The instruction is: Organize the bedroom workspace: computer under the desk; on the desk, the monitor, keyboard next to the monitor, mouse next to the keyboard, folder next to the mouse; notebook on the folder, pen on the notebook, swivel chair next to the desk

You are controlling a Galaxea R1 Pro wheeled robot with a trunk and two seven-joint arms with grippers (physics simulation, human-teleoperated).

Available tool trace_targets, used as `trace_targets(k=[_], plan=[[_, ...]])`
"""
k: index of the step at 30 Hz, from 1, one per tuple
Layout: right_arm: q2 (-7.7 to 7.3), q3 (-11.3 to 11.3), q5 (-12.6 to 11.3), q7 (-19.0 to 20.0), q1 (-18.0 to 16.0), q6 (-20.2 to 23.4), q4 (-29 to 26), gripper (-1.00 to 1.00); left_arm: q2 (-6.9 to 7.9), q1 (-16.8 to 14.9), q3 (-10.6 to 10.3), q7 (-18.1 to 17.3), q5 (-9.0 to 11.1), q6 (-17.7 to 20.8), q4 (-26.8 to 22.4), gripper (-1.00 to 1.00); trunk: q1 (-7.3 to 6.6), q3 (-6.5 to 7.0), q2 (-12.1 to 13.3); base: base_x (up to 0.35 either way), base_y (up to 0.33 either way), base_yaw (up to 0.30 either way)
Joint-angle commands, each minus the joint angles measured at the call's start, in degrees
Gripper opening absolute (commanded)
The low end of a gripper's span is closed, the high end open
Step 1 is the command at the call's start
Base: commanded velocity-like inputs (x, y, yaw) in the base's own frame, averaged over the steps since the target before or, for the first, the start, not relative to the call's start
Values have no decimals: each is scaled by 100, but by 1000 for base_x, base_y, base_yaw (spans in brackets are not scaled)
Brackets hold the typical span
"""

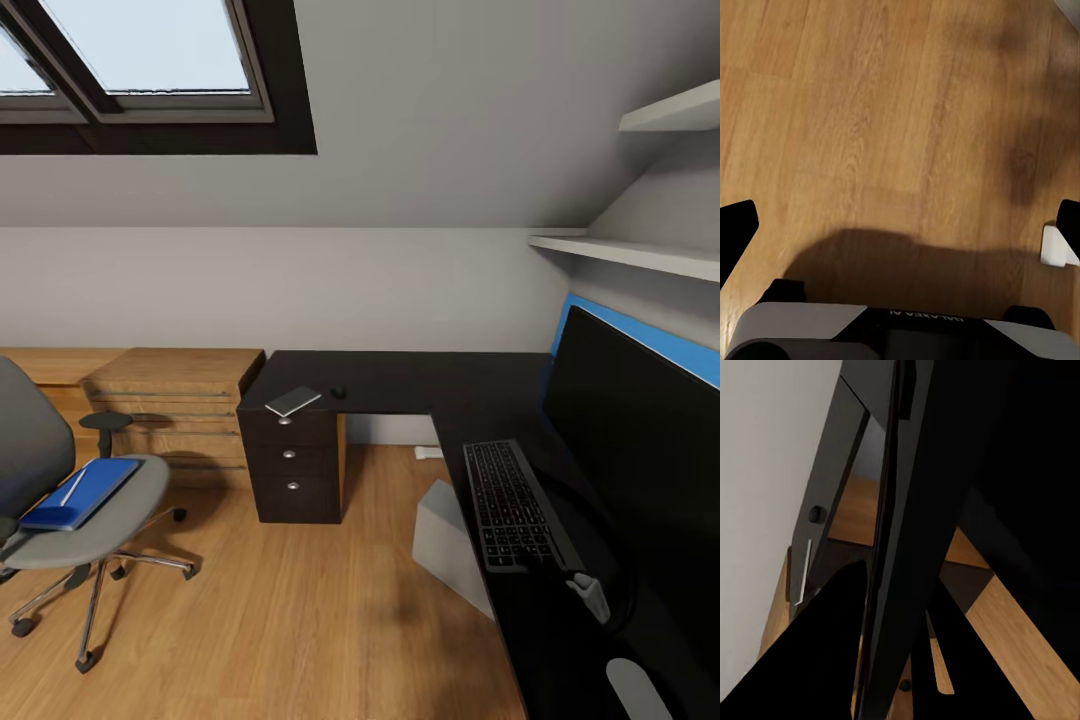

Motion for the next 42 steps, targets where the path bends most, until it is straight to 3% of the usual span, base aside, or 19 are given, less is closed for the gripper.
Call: trace_targets(k=[1, 14, 30, 31, 34, 42], plan=[[-1, -11, -40, 25, -2, 33, 0, -100, 1, 0, -8, 45, 59, 15, -12, 100, 0, -5, -4, -6, 0, 0], [10, -12, -45, 87, 1, 50, -33, -100, 1, 0, -8, 45, 57, 15, -12, 100, 0, -5, -4, -1, 0, 5], [22, 0, -78, 92, 4, 64, -65, -100, 1, 0, -8, 45, 52, 15, -12, 100, 0, -5, -4, 0, 0, 157], [22, 5, -569, 90, 1, 79, -237, -100, 1, 0, -8, 45, 52, 15, -12, 100, 0, -5, -4, 0, 0, 2], [22, 6, -781, 81, 0, 106, -285, -100, 1, 0, -8, 45, 54, 15, -12, 100, 0, -5, -4, 0, 0, 0], [15, 6, -1052, 73, 0, 127, -282, -100, 1, 0, -8, 45, 52, 15, -12, 100, 0, -5, -4, -23, -1, 0]])
